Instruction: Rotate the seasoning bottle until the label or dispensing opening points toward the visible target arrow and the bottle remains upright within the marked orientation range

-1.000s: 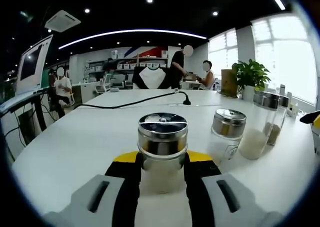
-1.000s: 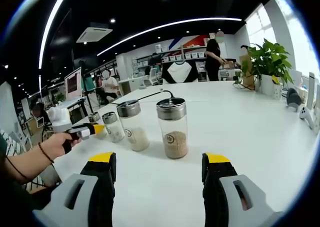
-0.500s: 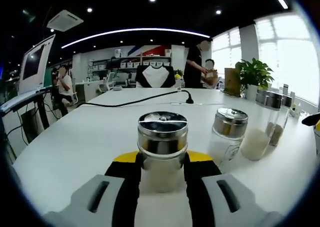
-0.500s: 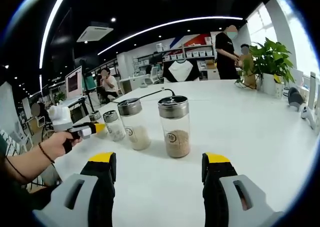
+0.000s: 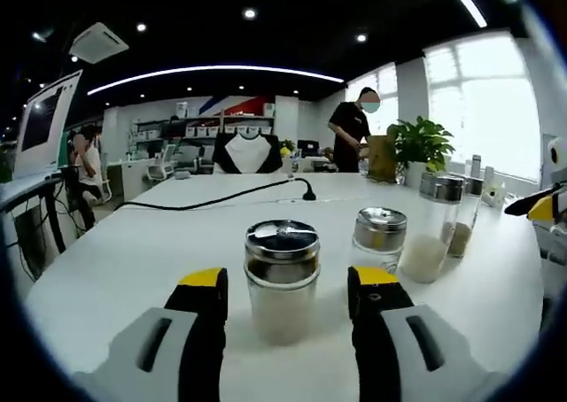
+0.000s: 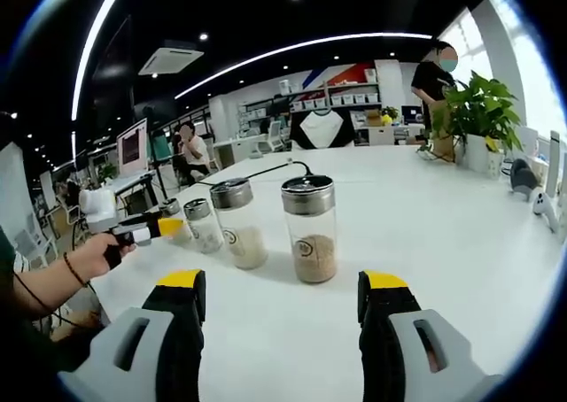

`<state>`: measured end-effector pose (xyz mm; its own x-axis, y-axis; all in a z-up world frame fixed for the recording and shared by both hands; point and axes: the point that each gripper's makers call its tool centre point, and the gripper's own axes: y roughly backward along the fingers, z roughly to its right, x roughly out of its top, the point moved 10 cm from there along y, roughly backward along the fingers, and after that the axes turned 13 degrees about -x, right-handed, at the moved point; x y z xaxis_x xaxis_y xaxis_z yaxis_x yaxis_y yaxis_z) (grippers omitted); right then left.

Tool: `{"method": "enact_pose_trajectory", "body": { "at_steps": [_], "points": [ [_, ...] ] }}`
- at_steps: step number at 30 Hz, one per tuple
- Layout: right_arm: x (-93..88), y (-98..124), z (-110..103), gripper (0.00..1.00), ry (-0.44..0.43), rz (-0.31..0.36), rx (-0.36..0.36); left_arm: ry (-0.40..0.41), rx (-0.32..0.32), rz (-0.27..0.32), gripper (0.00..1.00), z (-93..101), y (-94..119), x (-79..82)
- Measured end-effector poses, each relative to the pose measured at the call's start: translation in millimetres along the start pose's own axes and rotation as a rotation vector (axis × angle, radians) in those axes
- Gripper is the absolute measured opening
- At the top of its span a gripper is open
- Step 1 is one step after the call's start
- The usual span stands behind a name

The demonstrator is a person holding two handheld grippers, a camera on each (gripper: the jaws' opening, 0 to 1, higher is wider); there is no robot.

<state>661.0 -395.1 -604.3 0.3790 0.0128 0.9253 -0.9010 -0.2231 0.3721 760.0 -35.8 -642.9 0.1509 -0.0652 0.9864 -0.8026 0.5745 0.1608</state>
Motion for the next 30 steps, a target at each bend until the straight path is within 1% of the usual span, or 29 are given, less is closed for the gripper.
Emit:
{"method": "enact_pose_trajectory", "body": {
  "at_steps": [1,3,4,5,6,7,8,9,10,11,12,13,14,16,17,18,20,21,22,23,24,26,27,30],
  "points": [
    [0.0,0,0,0.71,0.002,-0.001,0.000,0.003,-0.026,-0.008,0.58,-2.8,0,0.9],
    [0.2,1,0,0.71,0.007,0.000,-0.002,0.017,-0.042,-0.002,0.59,-10.1,1,2.3],
    [0.3,1,0,0.71,0.007,0.000,-0.002,0.009,-0.063,-0.011,0.60,-11.6,1,2.2],
    [0.6,1,1,0.71,0.005,0.002,-0.005,-0.048,-0.104,-0.037,0.61,-15.2,1,2.1],
    [0.6,2,1,0.71,0.005,0.003,-0.007,-0.068,-0.119,-0.037,0.61,-17.5,1,2.9],
    [0.5,2,2,0.71,0.005,0.003,-0.012,-0.069,-0.171,-0.025,0.62,-19.2,0,4.0],
    [0.3,3,2,0.71,0.004,0.003,-0.014,-0.050,-0.214,-0.009,0.62,-20.6,-1,4.5],
    [-0.1,3,2,0.71,0.004,0.002,-0.015,-0.002,-0.300,0.009,0.62,-21.9,-4,3.8],
    [-0.4,4,2,0.70,0.004,0.001,-0.015,0.012,-0.347,0.002,0.62,-23.1,-5,2.8],
    [-0.7,4,2,0.70,0.007,-0.001,-0.014,0.009,-0.386,-0.019,0.61,-26.7,-6,0.9],
    [-0.8,5,2,0.70,0.009,-0.001,-0.013,-0.013,-0.401,-0.035,0.61,-29.2,-6,0.2],
    [-0.7,5,2,0.70,0.010,0.000,-0.013,-0.036,-0.398,-0.029,0.61,-33.2,-6,0.7],
    [-0.4,6,2,0.70,0.010,0.001,-0.013,-0.042,-0.400,-0.023,0.61,-36.1,-6,1.1],
    [0.1,7,2,0.70,0.012,0.003,-0.016,-0.025,-0.466,-0.002,0.61,-41.0,-7,2.6],
    [0.1,7,3,0.70,0.012,0.004,-0.018,-0.003,-0.508,0.000,0.60,-43.5,-8,2.3],
    [-0.1,7,3,0.70,0.011,0.004,-0.020,0.002,-0.528,-0.005,0.59,-45.0,-9,2.2],
    [-0.3,8,3,0.70,0.010,0.002,-0.022,-0.052,-0.583,-0.010,0.58,-46.2,-11,3.9],
    [-0.2,8,3,0.70,0.011,0.004,-0.023,-0.059,-0.604,-0.015,0.58,-45.7,-12,3.9],
    [-0.1,8,3,0.70,0.011,0.005,-0.022,-0.071,-0.603,-0.035,0.57,-46.1,-14,3.4],
    [-0.1,8,3,0.70,0.011,0.005,-0.021,-0.114,-0.587,-0.062,0.55,-46.6,-14,2.6],
    [-0.1,8,2,0.70,0.015,0.005,-0.019,-0.145,-0.600,-0.072,0.53,-45.9,-16,2.1],
    [-0.2,8,2,0.70,0.017,0.006,-0.019,-0.089,-0.648,-0.052,0.53,-42.7,-18,2.0],
    [-0.3,9,2,0.70,0.014,0.006,-0.020,-0.065,-0.661,-0.038,0.53,-42.0,-20,1.9],
    [-0.6,10,4,0.70,0.014,0.005,-0.024,-0.063,-0.651,-0.057,0.53,-44.0,-24,-1.4]
  ]
}}
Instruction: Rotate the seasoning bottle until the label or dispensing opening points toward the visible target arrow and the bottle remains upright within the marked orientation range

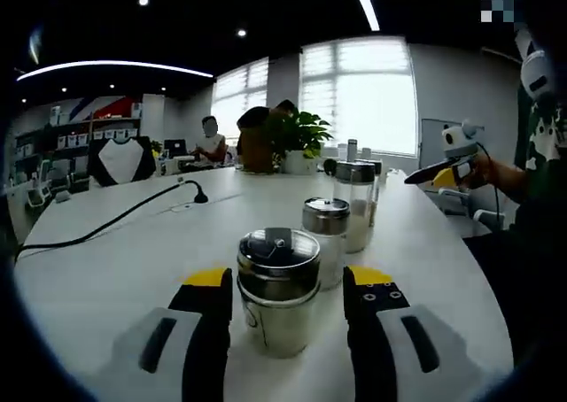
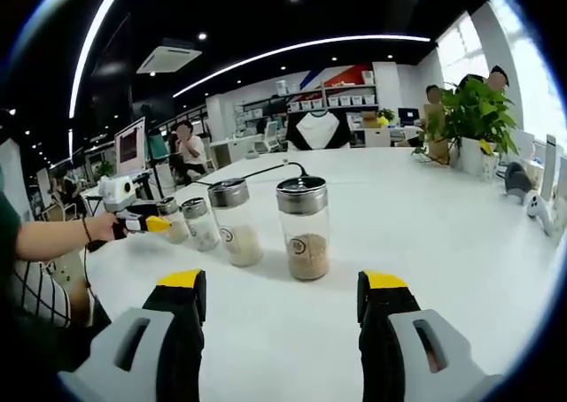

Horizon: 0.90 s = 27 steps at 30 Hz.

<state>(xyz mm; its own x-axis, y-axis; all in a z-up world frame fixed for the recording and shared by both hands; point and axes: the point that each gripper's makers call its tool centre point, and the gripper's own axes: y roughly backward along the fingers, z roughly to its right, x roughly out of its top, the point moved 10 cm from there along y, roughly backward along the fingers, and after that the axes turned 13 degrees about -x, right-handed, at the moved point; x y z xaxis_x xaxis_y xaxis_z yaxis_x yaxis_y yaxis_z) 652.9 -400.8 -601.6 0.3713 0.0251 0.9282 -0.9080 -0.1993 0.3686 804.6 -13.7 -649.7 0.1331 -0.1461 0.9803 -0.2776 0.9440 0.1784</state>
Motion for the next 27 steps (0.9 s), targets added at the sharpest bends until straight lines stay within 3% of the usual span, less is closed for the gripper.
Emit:
{"method": "enact_pose_trajectory", "body": {
  "at_steps": [1,2,3,5,6,27],
  "points": [
    [0.0,0.4,0.5,0.70,0.000,0.001,-0.001,0.016,-0.007,0.014,0.53,-2.6,-0.4,-1.1],
    [-0.1,0.6,0.7,0.70,-0.001,0.001,-0.001,0.064,-0.029,0.075,0.52,-2.8,-2.4,0.2],
    [-0.1,0.9,1.1,0.70,-0.002,0.000,-0.003,0.104,-0.045,0.098,0.49,-4.0,-3.2,0.6],
    [0.0,1.6,1.7,0.70,-0.002,0.001,-0.006,0.015,-0.029,0.046,0.41,-6.2,-3.1,1.4],
    [0.2,1.8,2.5,0.70,-0.004,0.003,-0.008,0.009,-0.039,0.028,0.39,-5.1,-3.9,0.9],
    [4.3,0.2,2.6,0.70,0.000,-0.001,-0.003,0.008,-0.010,0.042,0.38,-2.1,-4.5,1.3]
  ]
}}
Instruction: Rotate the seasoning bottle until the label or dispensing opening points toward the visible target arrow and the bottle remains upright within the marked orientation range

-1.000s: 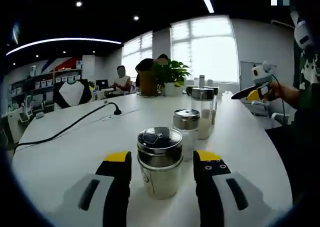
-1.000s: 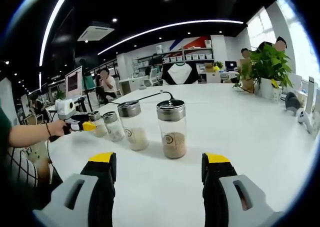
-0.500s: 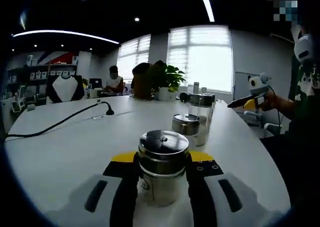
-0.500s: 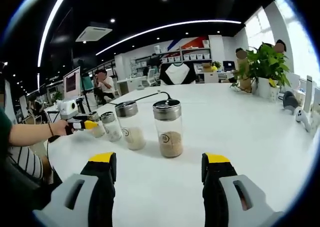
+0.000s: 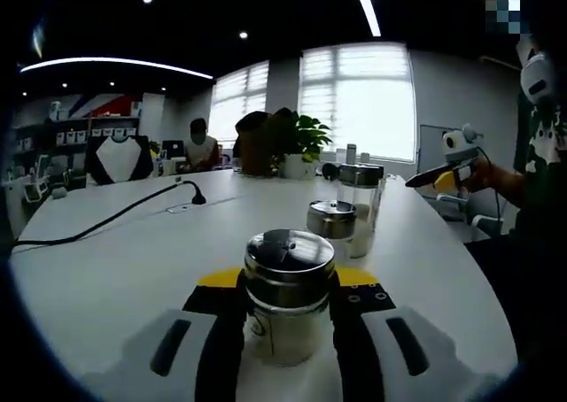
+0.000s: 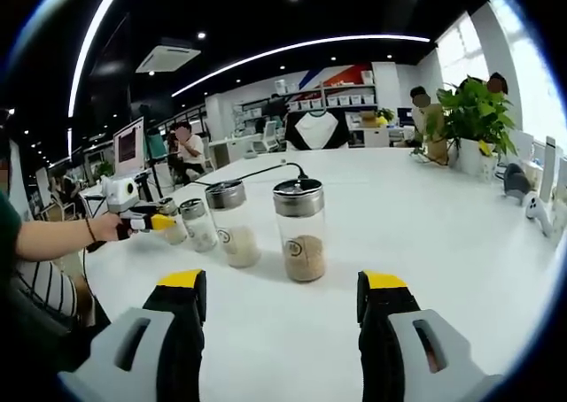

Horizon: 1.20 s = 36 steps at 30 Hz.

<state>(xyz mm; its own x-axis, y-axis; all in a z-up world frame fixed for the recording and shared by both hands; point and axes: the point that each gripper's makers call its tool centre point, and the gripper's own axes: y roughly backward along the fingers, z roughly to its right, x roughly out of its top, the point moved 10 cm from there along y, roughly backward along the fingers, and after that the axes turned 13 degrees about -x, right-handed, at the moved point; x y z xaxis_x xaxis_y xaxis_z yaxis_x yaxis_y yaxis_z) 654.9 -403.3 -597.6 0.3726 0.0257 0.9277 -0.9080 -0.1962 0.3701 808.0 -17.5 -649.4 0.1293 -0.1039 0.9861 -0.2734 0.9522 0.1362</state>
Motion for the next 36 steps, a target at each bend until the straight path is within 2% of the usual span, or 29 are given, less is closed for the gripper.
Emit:
{"method": "enact_pose_trajectory", "body": {
  "at_steps": [15,29,31,33,36],
  "points": [
    [-4.8,0,1,0.69,-0.015,-0.012,-0.004,0.028,0.104,0.018,0.38,6.0,-1,-2.3],
    [-5.4,0,2,0.69,-0.025,-0.018,-0.006,0.086,0.310,0.013,0.39,14.3,-6,-2.0],
    [-5.9,-1,2,0.69,-0.032,-0.021,-0.006,0.111,0.347,0.026,0.39,15.4,-7,-2.3],
    [-5.8,-2,3,0.69,-0.040,-0.023,-0.009,0.104,0.360,0.022,0.39,16.9,-8,-2.3],
    [-4.4,-2,2,0.69,-0.032,-0.017,-0.018,0.114,0.418,0.039,0.39,20.5,-10,-3.4]
  ]
}}
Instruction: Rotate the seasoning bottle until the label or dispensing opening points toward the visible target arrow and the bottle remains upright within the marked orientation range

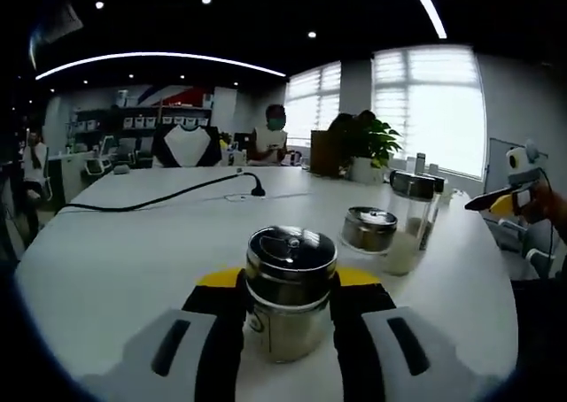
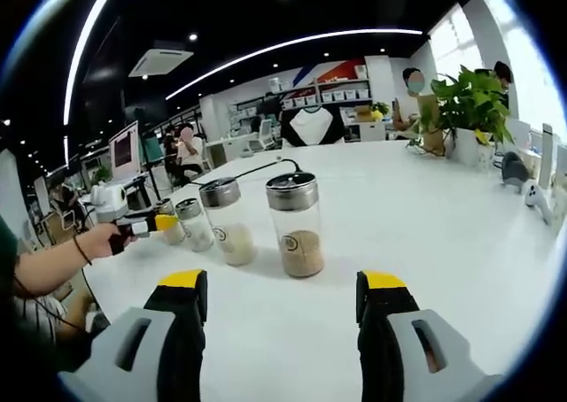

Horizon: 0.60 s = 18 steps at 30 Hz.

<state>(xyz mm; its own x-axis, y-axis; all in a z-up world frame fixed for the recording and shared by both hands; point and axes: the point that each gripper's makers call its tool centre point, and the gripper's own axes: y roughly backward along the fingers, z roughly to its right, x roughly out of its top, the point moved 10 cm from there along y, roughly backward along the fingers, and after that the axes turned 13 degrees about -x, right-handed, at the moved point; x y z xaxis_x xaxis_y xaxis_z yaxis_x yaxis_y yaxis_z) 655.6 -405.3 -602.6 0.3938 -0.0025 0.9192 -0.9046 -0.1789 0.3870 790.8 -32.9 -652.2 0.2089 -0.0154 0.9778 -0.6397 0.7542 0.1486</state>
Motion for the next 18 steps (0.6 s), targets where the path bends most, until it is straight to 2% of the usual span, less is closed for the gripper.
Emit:
{"method": "enact_pose_trajectory", "body": {
  "at_steps": [8,18],
  "points": [
    [1.6,-1,-1,0.69,-0.004,0.004,0.000,0.046,0.135,0.013,0.39,8.9,-3,-0.6],
    [5.5,1,-2,0.69,0.003,0.018,-0.021,0.059,0.241,0.021,0.39,13.8,-5,-2.9]
  ]
}}
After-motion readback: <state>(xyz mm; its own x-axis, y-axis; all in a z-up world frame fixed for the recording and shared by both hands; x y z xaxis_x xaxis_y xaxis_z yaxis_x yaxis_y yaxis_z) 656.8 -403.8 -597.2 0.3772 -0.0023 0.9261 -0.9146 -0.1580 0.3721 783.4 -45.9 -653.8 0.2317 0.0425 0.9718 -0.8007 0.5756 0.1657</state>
